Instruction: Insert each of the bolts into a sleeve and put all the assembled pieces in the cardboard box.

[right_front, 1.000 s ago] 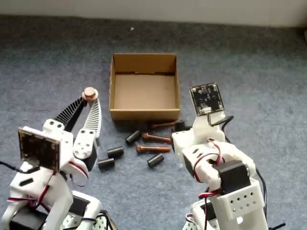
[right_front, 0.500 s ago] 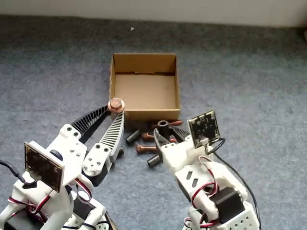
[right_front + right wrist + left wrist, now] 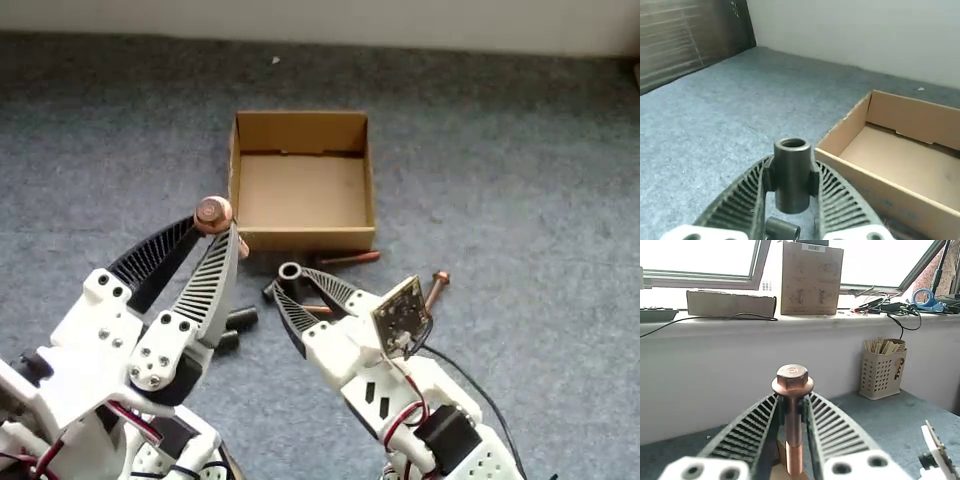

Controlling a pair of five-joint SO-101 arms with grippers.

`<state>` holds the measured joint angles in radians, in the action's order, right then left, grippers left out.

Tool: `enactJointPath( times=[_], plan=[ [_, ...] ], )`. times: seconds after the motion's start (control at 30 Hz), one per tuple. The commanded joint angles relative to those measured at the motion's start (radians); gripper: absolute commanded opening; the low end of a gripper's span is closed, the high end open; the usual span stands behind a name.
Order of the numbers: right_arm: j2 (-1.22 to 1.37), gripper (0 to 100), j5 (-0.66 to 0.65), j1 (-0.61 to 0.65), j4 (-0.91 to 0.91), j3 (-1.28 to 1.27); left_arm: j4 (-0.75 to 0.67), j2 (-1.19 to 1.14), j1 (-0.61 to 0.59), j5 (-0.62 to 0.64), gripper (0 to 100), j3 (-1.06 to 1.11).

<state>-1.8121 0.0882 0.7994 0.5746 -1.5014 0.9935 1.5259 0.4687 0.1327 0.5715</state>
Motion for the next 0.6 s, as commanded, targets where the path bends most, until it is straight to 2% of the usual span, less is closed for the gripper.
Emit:
enactJointPath(
  times=[0.0, 0.23, 0.57],
  plan=[
    [-0.022, 0.5, 0.002, 0.028, -0.076, 0.010, -0.028, -0.002, 0.018, 0.026, 1, -0.008],
    [-0.024, 0.5, -0.071, 0.142, -0.085, 0.012, -0.029, -0.002, 0.102, 0.046, 1, 0.045],
    [-0.024, 0.5, -0.091, 0.147, -0.148, 0.012, -0.026, -0.001, 0.101, 0.043, 1, 0.122]
  ],
)
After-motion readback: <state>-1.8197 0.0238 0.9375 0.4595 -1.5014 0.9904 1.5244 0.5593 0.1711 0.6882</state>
